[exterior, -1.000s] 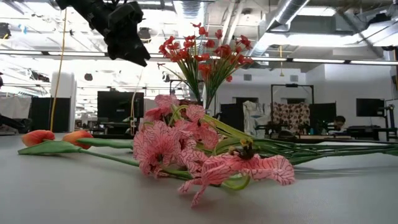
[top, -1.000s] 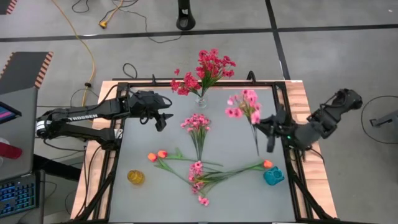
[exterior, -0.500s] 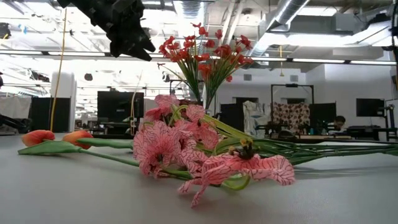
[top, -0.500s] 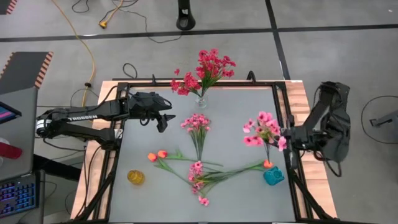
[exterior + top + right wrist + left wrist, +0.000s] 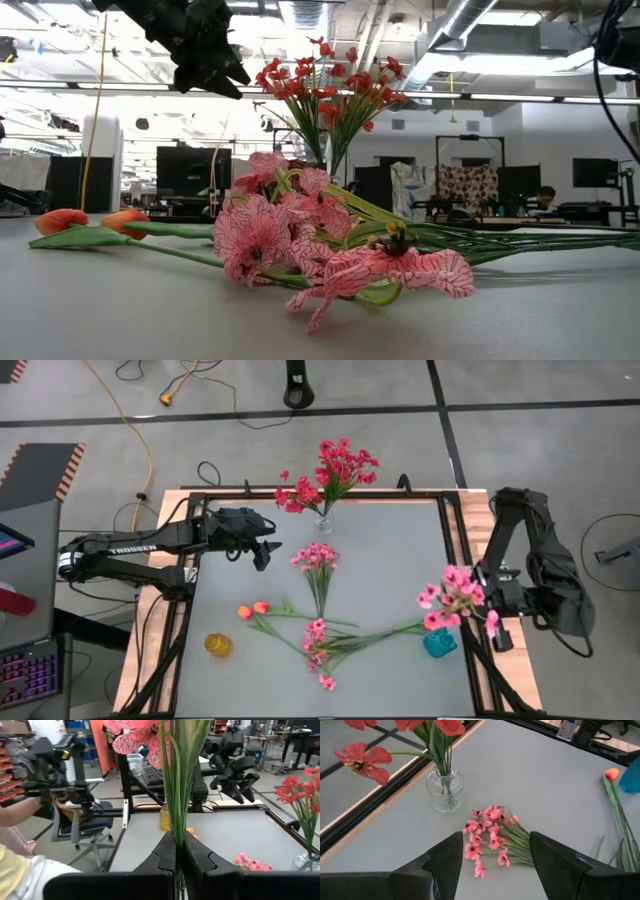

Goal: Sort flowers into vase by color
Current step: Put the top right pink flowers into the blue vase

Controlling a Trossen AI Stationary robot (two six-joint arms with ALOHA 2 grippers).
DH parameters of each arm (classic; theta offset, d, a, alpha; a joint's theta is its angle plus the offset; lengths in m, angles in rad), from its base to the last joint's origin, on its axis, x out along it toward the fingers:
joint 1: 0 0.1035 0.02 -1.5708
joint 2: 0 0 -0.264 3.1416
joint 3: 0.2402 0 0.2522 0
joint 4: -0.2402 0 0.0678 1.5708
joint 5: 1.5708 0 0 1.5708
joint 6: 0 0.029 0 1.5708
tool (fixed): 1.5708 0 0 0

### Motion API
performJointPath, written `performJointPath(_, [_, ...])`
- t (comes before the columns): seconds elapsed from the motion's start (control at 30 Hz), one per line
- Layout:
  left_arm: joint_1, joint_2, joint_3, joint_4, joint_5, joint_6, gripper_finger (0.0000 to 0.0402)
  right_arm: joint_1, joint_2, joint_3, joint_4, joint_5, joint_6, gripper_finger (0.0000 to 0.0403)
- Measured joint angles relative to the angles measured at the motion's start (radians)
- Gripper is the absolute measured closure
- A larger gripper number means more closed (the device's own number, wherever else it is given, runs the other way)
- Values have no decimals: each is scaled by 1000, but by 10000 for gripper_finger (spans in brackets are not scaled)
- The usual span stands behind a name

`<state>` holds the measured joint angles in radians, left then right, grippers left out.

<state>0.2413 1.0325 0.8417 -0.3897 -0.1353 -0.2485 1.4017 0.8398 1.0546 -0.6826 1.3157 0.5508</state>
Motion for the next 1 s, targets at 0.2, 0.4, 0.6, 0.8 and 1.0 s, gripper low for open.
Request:
performJointPath(0.2, [0, 0, 0, 0, -3, -8, 186, 55, 56, 0, -96, 63, 118, 363])
performJointPath(0.4, [0, 0, 0, 0, -3, -22, 186, 57, 137, 0, -233, 78, 297, 363])
performJointPath(0.6, [0, 0, 0, 0, -3, -25, 186, 56, 225, 0, -306, 104, 429, 363])
performJointPath(0.8, [0, 0, 0, 0, -3, -25, 186, 56, 315, 0, -339, 107, 501, 363])
performJointPath(1.0, [0, 0, 0, 0, -3, -12, 186, 56, 378, 0, -405, 127, 599, 363])
